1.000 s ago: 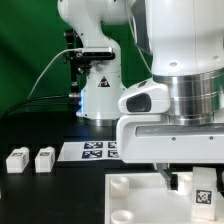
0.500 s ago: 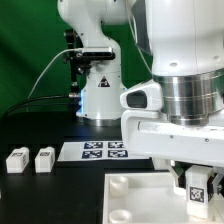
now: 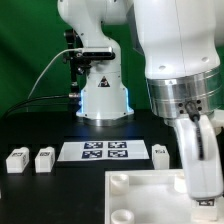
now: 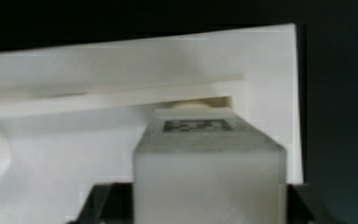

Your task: Assemble one leg

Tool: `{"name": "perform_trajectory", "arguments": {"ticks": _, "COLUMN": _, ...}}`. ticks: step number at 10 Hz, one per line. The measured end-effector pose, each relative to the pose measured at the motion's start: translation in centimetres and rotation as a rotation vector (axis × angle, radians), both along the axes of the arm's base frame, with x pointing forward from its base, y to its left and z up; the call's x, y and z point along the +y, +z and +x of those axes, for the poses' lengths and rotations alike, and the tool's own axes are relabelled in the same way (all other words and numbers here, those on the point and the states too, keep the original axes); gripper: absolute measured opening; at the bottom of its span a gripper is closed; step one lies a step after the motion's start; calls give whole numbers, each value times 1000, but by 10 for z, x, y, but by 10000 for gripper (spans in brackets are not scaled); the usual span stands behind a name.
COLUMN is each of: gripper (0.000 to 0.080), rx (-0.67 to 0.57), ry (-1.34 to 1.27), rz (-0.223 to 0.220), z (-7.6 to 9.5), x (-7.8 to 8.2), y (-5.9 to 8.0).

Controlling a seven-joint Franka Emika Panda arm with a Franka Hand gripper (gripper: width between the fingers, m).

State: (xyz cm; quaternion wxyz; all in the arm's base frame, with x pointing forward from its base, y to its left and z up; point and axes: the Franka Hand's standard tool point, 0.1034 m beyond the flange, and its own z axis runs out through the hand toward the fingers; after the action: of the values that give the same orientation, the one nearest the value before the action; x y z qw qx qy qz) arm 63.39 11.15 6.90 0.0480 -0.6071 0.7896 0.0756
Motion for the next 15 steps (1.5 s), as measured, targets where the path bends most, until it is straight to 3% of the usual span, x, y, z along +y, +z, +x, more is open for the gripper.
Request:
{"name": "perform_trajectory", "arguments": {"ticks": 3, "gripper": 293, "rx": -1, "ry": 12, "rz": -3, "z": 0, "x": 0, "y": 0}}
{"name": "perform_trajectory", "arguments": {"ticks": 4, "gripper": 488, "rx": -11, "ry": 68, "rz": -3, "z": 0, "x": 0, "y": 0}}
{"name": "perform_trajectory", "arguments": {"ticks": 5, "gripper": 488, "rx": -23, "ry": 162, "rz": -2, "z": -3, "x": 1, "y": -3}}
{"name": "perform_trajectory", "arguments": {"ticks": 6, "gripper": 612, "rx": -39, "ry": 283, "rz": -1, "z": -6, "x": 4, "y": -5}}
{"name": "perform_trajectory", "arguments": {"ticks": 7, "gripper": 638, "rx": -68, "ry": 458, "rz": 2, "z": -6, "x": 6, "y": -5}}
{"name": "perform_trajectory", "arguments": {"ticks": 10, "gripper": 648, "rx": -122, "ry": 782, "rz": 5, "z": -6, "x": 4, "y": -6}}
{"name": "perform_trajectory", "arguments": {"ticks": 15, "gripper": 649, "rx": -161, "ry": 1539, "rz": -14, "z": -7, "x": 1, "y": -7}}
